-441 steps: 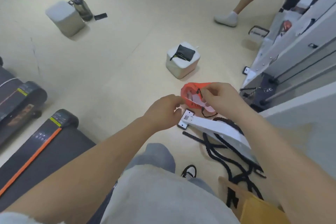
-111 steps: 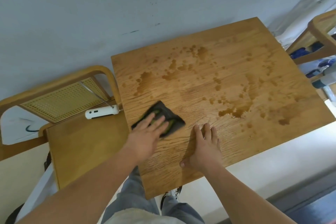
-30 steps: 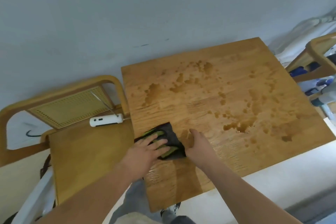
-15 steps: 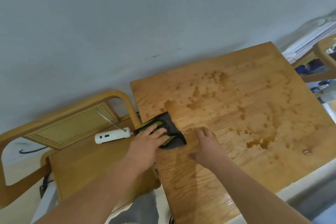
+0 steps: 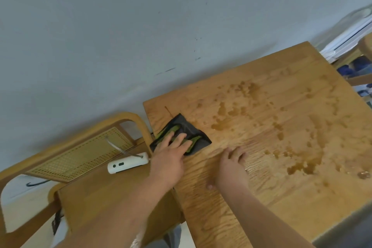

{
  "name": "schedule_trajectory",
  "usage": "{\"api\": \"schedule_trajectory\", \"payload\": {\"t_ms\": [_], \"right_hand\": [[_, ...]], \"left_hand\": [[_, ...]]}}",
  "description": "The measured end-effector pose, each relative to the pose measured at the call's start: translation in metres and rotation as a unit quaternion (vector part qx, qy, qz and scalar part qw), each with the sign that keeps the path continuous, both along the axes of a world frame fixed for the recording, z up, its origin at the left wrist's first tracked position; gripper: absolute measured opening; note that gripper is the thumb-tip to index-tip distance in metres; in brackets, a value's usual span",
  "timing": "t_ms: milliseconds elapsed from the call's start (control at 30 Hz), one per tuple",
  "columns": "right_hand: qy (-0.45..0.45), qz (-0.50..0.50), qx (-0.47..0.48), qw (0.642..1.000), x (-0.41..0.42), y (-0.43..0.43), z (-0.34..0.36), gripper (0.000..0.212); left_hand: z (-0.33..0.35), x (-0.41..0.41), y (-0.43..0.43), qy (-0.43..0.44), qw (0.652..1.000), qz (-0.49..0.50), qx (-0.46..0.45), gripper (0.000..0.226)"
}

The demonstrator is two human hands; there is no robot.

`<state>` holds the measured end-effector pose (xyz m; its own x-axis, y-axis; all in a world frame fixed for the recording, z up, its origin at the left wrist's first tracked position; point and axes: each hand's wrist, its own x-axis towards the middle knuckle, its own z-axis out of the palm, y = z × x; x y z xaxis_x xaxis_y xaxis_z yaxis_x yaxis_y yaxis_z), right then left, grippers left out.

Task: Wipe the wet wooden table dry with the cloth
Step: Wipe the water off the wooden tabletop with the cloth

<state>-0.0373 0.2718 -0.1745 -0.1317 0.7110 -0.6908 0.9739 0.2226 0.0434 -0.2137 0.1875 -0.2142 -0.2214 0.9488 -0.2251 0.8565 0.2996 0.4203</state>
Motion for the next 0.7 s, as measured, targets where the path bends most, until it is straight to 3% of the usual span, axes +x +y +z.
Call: {"api": "schedule_trajectory", "payload": {"t_ms": [133, 200, 267, 333, 400, 467, 533, 600, 667, 700], "right_hand": [[0.008, -0.011, 0.01, 1.0, 0.002, 0.0, -0.002, 0.143], [0.016, -0.017, 0.01, 1.0, 0.006, 0.001, -0.002, 0.143], [0.024, -0.027, 0.015, 0.999, 0.005, 0.001, -0.002, 0.143], [0.031, -0.032, 0.017, 0.999, 0.006, 0.0, -0.003, 0.144], [0.038, -0.036, 0.017, 0.998, 0.01, -0.003, -0.005, 0.144], [0.044, -0.04, 0.02, 0.998, 0.013, -0.004, -0.008, 0.144], [0.043, -0.043, 0.019, 0.998, 0.012, -0.003, -0.009, 0.143], [0.039, -0.046, 0.012, 0.998, 0.009, 0.0, -0.008, 0.143], [0.034, -0.042, 0.005, 0.999, 0.006, 0.002, -0.006, 0.143], [0.031, -0.042, 0.003, 0.999, 0.006, 0.003, -0.006, 0.143]], "left_hand": [[0.011, -0.052, 0.0, -0.02, 0.965, -0.26, 0.0, 0.055], [0.016, -0.086, 0.018, -0.018, 0.955, -0.294, -0.044, 0.055], [0.018, -0.102, 0.038, -0.01, 0.976, -0.212, -0.044, 0.055], [0.017, -0.099, 0.054, -0.043, 0.997, -0.065, -0.017, 0.05], [0.018, -0.076, 0.061, -0.076, 0.995, 0.062, 0.005, 0.046], [0.017, -0.047, 0.056, -0.073, 0.994, 0.076, 0.019, 0.044], [0.013, -0.035, 0.043, -0.056, 0.996, -0.057, 0.028, 0.045], [0.011, -0.054, 0.042, -0.07, 0.975, -0.213, 0.012, 0.047], [0.008, -0.082, 0.055, -0.048, 0.962, -0.267, 0.01, 0.047], [0.007, -0.092, 0.064, -0.024, 0.969, -0.247, 0.01, 0.047]]}}
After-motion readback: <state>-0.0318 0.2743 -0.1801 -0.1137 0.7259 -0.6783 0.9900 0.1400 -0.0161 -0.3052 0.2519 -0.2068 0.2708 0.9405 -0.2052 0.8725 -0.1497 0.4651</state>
